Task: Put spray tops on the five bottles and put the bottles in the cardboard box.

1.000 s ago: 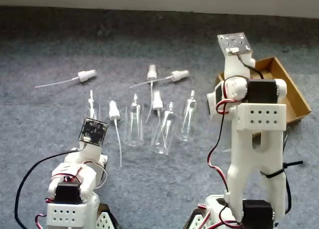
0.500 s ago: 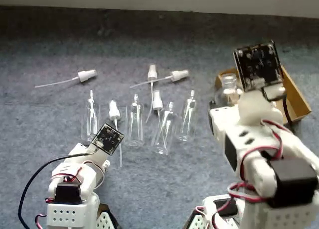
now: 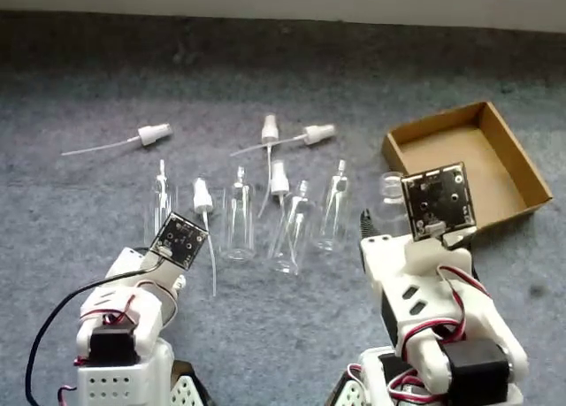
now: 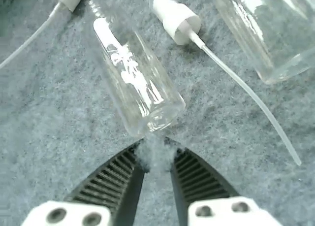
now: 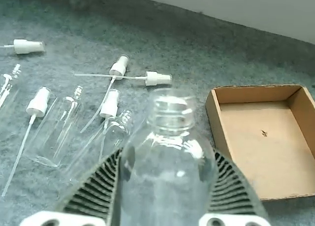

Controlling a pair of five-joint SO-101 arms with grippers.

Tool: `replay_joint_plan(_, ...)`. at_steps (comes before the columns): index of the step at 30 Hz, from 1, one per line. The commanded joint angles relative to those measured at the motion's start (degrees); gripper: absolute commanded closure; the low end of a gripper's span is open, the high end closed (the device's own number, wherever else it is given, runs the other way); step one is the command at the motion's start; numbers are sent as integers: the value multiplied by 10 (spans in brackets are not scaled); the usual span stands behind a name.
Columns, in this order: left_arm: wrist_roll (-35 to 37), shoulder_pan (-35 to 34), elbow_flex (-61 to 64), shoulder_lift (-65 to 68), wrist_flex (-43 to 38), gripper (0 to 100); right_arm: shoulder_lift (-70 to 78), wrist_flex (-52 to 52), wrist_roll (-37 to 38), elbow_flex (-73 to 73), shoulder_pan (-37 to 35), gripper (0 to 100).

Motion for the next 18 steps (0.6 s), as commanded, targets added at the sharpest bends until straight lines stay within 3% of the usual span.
replay_joint_plan(1,-11,-9,-80,0,-8,989,-50,-77,-6,102,-2,884)
replay_joint_plan(10,-71,-10,-167,26,-8,989,-96,-197,-6,244,-1,882)
replay_joint_plan(18,-69,0,-294,278,-12,989,-100,-256,-28,288,0,882)
